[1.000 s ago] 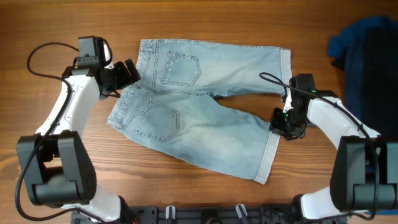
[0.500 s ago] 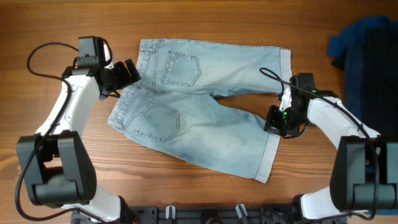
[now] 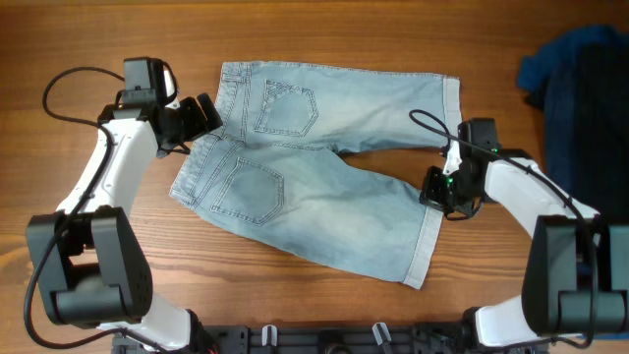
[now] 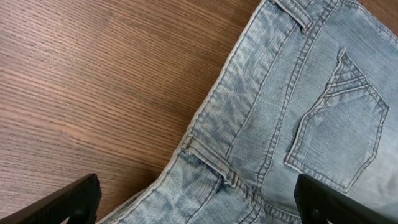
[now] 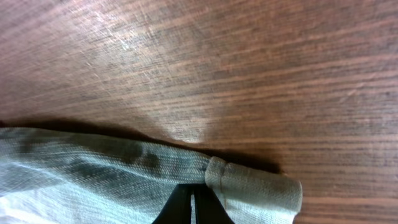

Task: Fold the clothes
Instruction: 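Grasp the lower leg hem with the right gripper and tug right, then pull the leg hem up-right with the right gripper to square the jeans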

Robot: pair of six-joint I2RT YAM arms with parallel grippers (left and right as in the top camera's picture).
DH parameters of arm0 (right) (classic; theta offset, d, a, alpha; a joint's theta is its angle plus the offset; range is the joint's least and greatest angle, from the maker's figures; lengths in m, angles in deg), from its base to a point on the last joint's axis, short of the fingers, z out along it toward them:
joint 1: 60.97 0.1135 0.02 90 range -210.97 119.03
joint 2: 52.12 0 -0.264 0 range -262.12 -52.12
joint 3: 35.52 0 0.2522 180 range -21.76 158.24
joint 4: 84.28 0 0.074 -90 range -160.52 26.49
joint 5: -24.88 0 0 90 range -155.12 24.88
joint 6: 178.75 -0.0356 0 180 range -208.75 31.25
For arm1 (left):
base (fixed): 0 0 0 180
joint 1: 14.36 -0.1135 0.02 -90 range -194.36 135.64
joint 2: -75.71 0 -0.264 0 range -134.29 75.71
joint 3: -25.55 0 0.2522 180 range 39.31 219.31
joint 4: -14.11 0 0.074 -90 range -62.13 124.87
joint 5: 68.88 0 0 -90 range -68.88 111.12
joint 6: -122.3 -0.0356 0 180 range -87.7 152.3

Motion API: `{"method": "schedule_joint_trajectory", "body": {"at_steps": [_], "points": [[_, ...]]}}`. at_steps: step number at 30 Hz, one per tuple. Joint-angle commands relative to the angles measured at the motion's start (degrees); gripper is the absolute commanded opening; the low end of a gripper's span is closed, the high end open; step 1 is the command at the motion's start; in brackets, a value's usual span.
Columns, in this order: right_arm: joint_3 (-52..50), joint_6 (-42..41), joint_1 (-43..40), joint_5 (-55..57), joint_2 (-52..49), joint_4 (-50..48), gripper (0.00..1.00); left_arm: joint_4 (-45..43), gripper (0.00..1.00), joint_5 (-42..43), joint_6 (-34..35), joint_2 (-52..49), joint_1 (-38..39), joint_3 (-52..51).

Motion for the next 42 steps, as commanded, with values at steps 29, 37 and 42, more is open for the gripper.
{"method": "schedule_joint_trajectory", "body": {"at_steps": [29, 37, 42], "points": [[3.3, 5.0, -6.8, 24.0, -6.5, -31.3, 0.04, 0.0, 1.0, -0.3, -0.3, -0.7, 0.2, -0.3], [4.1, 9.2, -7.7, 18.6, -6.2, -40.9, 0.07, 0.0, 1.0, -0.3, -0.3, -0.7, 0.2, -0.3], [12.8, 9.0, -7.6, 12.0, -2.5, -33.9, 0.06, 0.0, 1.0, -0.3, -0.3, -0.7, 0.2, -0.3]]}}
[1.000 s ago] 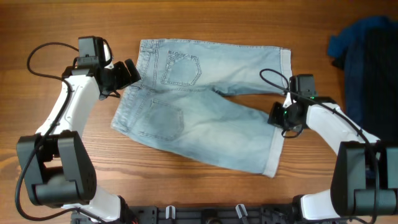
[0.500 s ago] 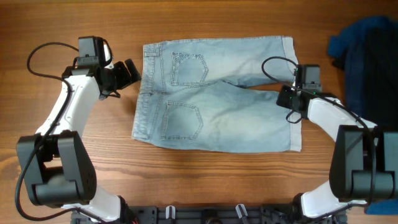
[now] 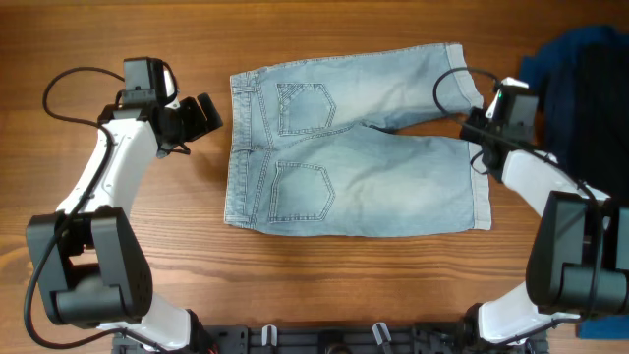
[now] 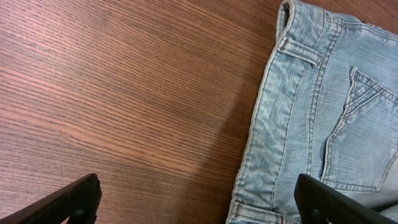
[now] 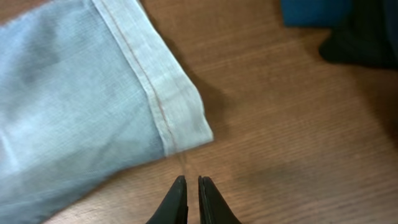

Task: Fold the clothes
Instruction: 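Pull the leg hem up-right with the right gripper to square the jeans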

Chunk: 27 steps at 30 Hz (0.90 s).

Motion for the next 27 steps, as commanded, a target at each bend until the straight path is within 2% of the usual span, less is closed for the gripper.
{"method": "schedule_joint_trajectory", "body": {"at_steps": [1, 4, 8, 10, 20, 27], "points": [[9.6, 1.2, 0.1, -8.6, 3.2, 5.9, 0.06, 0.0, 1.0, -0.3, -0.3, -0.7, 0.2, -0.3], [14.0, 1.4, 0.1, -9.7, 3.2, 10.0, 0.04, 0.0, 1.0, -0.3, -0.3, -0.7, 0.2, -0.3], [14.1, 3.3, 0.1, -9.6, 2.0, 7.4, 0.05, 0.0, 1.0, -0.3, -0.3, -0.7, 0.2, -0.3], [14.1, 3.3, 0.1, -9.6, 0.3, 6.6, 0.09, 0.0, 1.0, -0.3, -0.3, -0.7, 0.2, -0.3], [14.1, 7.5, 0.1, -12.3, -14.1, -1.1, 0.04, 0.0, 1.0, -0.3, -0.3, -0.7, 0.2, -0.3], [14.1, 6.5, 0.5, -12.4, -16.3, 2.1, 0.04, 0.0, 1.0, -0.3, -0.3, -0.7, 0.2, -0.3]]}}
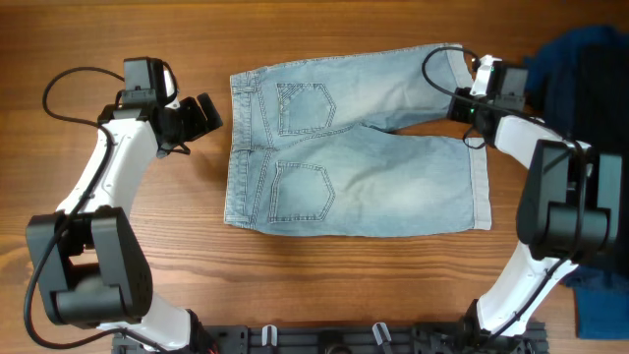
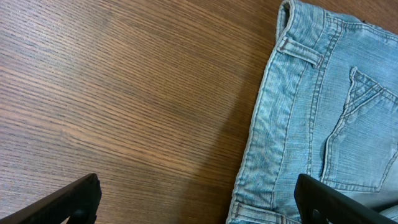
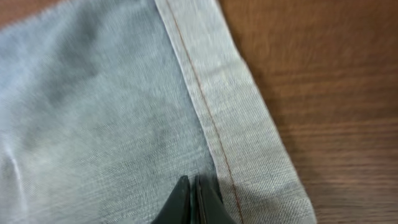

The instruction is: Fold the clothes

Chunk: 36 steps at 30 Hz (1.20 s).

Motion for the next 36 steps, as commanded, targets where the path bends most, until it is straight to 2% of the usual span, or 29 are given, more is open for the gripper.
{"method": "schedule_joint_trajectory", "body": {"at_steps": [1, 6, 9, 14, 17, 21, 25, 26, 27, 28, 32, 36], "points": [[0.4, -0.5, 0.3, -1.1, 0.5, 3.3, 0.04, 0.0, 1.0, -0.3, -0.3, -0.7, 0.2, -0.3], [0.4, -5.1, 0.5, -0.6, 2.8, 11.4, 0.04, 0.0, 1.0, -0.3, -0.3, -0.7, 0.2, -0.3], [0.4, -5.2, 1.2, -0.5, 3.6, 14.8, 0.04, 0.0, 1.0, -0.3, -0.3, -0.7, 0.2, -0.3], [0.8, -5.1, 2.9, 0.7, 3.7, 15.3, 0.05, 0.0, 1.0, -0.3, -0.3, -0.7, 0.2, -0.3], [4.5, -4.7, 3.4, 4.4, 4.3, 17.2, 0.04, 0.0, 1.0, -0.3, -0.3, -0.7, 0.2, -0.3], [13.9, -2.3, 3.4, 5.3, 7.2, 24.9, 0.04, 0.0, 1.0, -0.3, -0.3, -0.7, 0.2, -0.3], [21.0, -2.0, 3.4, 5.3, 11.5, 34.0, 0.14, 0.0, 1.0, -0.3, -0.3, -0.7, 0.2, -0.3], [22.3, -2.0, 3.4, 5.3, 12.5, 36.2, 0.27, 0.0, 1.0, -0.3, -0.3, -0.7, 0.2, -0.3], [23.2, -2.0, 3.4, 5.3, 14.5, 39.6, 0.48, 0.0, 1.0, -0.3, -0.3, -0.7, 0.2, -0.3], [23.2, -2.4, 3.4, 5.3, 16.2, 41.9, 0.52, 0.0, 1.0, -0.3, -0.3, -0.7, 0.2, -0.3], [23.2, -5.0, 3.4, 5.3, 20.2, 51.6, 0.56, 0.0, 1.0, -0.3, -0.3, -0.7, 0.2, -0.3], [23.2, -4.7, 3.4, 1.7, 21.1, 57.0, 0.57, 0.0, 1.0, -0.3, -0.3, -0.7, 0.2, -0.3]]}}
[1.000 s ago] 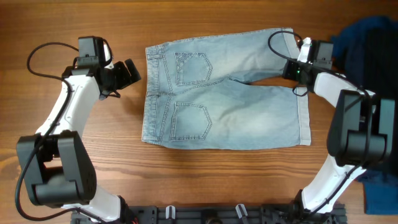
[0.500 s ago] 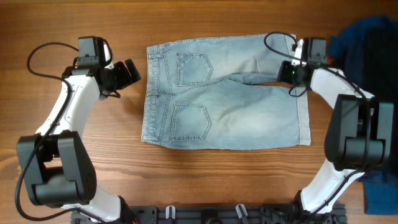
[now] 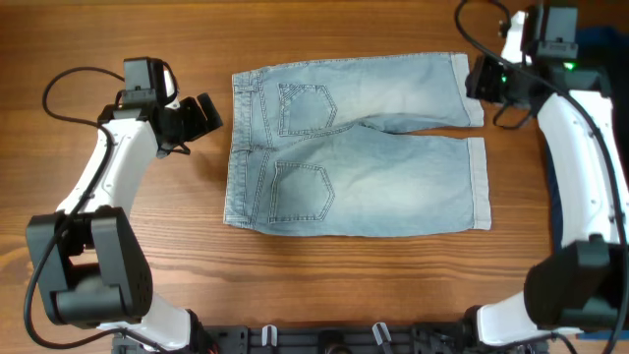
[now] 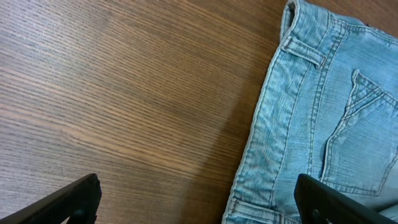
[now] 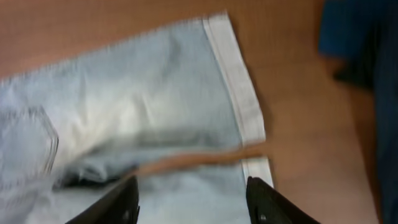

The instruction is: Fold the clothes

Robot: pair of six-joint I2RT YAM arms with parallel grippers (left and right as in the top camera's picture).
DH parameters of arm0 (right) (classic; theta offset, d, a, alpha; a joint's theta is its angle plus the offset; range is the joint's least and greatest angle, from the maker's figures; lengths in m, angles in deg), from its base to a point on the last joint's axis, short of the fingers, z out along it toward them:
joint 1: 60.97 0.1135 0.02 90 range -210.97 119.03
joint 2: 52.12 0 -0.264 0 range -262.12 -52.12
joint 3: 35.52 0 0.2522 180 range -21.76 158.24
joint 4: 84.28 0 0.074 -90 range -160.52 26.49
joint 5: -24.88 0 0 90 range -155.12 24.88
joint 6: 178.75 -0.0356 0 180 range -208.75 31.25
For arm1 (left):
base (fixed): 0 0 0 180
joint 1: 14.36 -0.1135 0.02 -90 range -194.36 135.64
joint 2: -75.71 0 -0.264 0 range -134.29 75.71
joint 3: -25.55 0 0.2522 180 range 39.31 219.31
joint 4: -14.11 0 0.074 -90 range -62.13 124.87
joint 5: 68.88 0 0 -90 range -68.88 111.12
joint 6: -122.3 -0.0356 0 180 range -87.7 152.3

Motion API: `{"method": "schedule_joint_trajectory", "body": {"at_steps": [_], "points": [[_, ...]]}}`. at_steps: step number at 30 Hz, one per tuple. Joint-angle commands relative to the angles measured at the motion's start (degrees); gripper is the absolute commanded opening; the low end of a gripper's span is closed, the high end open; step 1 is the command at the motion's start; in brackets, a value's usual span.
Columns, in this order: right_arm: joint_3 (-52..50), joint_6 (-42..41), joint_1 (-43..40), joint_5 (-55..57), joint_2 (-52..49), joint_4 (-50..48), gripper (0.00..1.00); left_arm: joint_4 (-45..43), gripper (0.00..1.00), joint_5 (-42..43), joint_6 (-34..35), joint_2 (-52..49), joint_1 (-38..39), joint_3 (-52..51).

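Observation:
Light blue denim shorts (image 3: 354,147) lie flat on the wooden table, back pockets up, waistband to the left and both legs pointing right. My left gripper (image 3: 204,115) is open just left of the waistband (image 4: 280,124), above bare wood, its fingers (image 4: 68,199) spread wide with nothing between them. My right gripper (image 3: 476,81) hangs open above the hem of the far leg (image 5: 239,93), holding nothing. In the right wrist view both leg hems show below the right gripper (image 5: 193,202), with a strip of table between the legs.
A heap of dark blue clothes (image 3: 601,44) lies at the table's far right corner, close behind my right arm, and shows in the right wrist view as dark blue clothes (image 5: 364,56). Black cables loop beside both arms.
My right gripper was shut low on the far leg's hem; now it is open and higher, farther from the cloth. The far leg lies straighter. The left arm has not moved.
First the shorts lay skewed, with my right gripper shut on the near leg's hem. Then the shorts lay squared, and the gripper was shut beside that hem. Then it was shut at the far leg's hem. Now it is open above flat shorts.

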Motion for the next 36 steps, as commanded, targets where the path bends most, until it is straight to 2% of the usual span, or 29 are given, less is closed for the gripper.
{"method": "schedule_joint_trajectory", "body": {"at_steps": [1, 8, 14, 18, 20, 25, 29, 33, 36], "points": [[0.3, -1.0, 0.0, -3.3, 0.4, 3.3, 0.58, 0.0, 1.0, -0.3, -0.3, -0.7, 0.2, -0.3], [0.2, 0.3, 0.0, -3.6, 0.4, 6.5, 0.62, 0.0, 1.0, -0.3, -0.3, -0.7, 0.2, -0.3], [0.2, 0.1, 0.0, -3.6, 0.4, 12.7, 0.61, 0.0, 1.0, -0.3, -0.3, -0.7, 0.2, -0.3], [0.2, -3.0, 0.0, -3.6, 0.4, 14.2, 0.61, -0.1, 1.0, -0.3, -0.3, -0.7, 0.2, -0.3], [0.2, -3.0, 0.0, -3.5, 0.4, 15.8, 0.61, -3.2, 1.0, -0.3, -0.3, -0.7, 0.2, -0.3], [0.2, -3.8, 0.0, -2.8, 0.4, 19.5, 0.52, -5.8, 1.0, -0.3, -0.3, -0.7, 0.2, -0.3], [0.2, -6.2, 0.0, -0.8, 0.5, 21.5, 0.51, -6.0, 1.0, 0.0, -0.1, -0.7, 0.2, -0.3], [0.2, -6.2, 0.0, -0.5, 0.8, 23.9, 0.46, -2.7, 1.0, 2.6, -0.1, -0.7, 0.2, -0.2], [-0.2, -10.2, 0.0, 3.3, 2.9, 26.3, 0.43, 3.3, 1.0, 9.5, -1.9, 0.5, 0.1, -0.2]]}}
